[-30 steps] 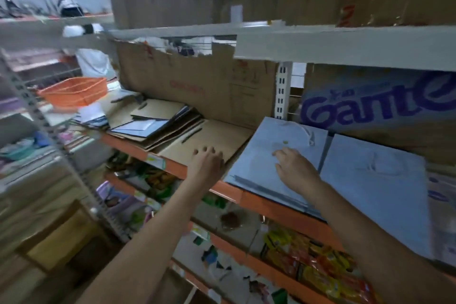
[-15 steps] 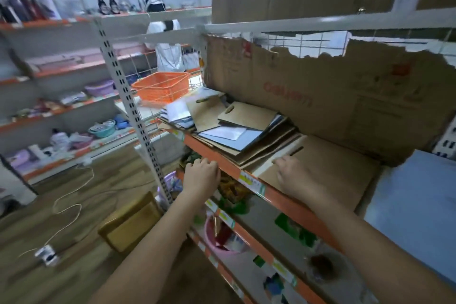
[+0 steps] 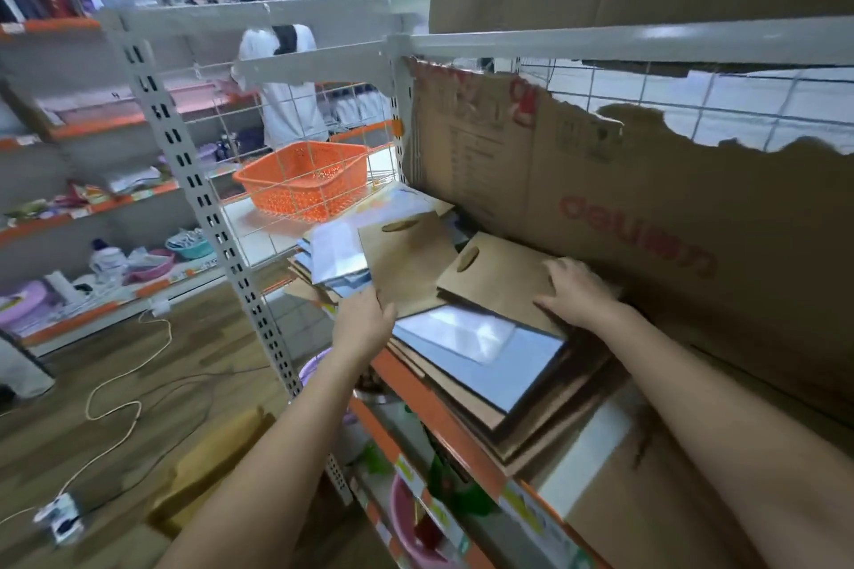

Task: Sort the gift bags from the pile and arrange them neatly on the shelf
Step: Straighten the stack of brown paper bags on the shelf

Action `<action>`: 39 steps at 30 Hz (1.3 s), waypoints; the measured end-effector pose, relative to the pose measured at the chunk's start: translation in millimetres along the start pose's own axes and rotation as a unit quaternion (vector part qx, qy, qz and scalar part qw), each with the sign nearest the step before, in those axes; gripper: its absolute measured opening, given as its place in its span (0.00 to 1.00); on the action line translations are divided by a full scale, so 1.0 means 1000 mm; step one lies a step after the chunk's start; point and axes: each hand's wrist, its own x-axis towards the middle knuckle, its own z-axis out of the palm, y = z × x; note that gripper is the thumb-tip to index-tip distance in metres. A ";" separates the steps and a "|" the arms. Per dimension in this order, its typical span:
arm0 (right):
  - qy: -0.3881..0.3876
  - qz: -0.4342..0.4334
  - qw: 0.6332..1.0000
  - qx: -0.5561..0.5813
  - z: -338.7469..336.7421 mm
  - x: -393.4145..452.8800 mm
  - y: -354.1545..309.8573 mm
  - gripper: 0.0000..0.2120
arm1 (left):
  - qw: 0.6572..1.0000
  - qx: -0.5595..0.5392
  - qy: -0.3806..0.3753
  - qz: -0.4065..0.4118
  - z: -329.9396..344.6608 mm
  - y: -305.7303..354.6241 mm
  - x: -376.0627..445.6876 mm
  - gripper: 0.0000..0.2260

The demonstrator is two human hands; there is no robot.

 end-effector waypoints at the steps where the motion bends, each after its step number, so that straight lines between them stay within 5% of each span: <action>1: -0.019 0.012 1.000 0.015 -0.001 0.012 0.003 0.36 | 0.999 -0.018 -0.013 -0.025 0.001 0.002 0.011 0.09; 7: -0.100 0.064 0.993 0.028 0.002 0.048 0.009 0.48 | 0.946 -0.278 -0.074 -0.147 0.006 0.004 0.051 0.23; 13: -0.018 0.111 0.993 0.026 -0.001 0.045 0.000 0.49 | 0.869 -0.455 -0.129 -0.146 0.014 0.013 0.067 0.13; 16: 0.063 0.154 0.982 0.089 -0.014 0.035 -0.006 0.41 | 0.868 -0.466 -0.132 -0.114 0.016 0.016 0.074 0.15; 20: 0.110 0.200 0.948 0.220 -0.035 0.011 -0.006 0.23 | 0.820 -0.540 -0.172 -0.080 0.011 0.005 0.079 0.15; 24: 0.209 0.243 0.882 0.344 -0.042 -0.031 -0.006 0.09 | 0.764 -0.603 -0.227 -0.018 0.007 0.001 0.080 0.12; 29: 0.305 0.351 0.762 0.451 -0.032 -0.105 -0.003 0.09 | 0.772 -0.572 -0.271 0.059 0.012 0.024 0.061 0.10; 39: 0.475 0.466 0.618 0.418 -0.022 -0.302 0.017 0.09 | 0.737 -0.511 -0.421 0.138 0.040 0.107 -0.059 0.10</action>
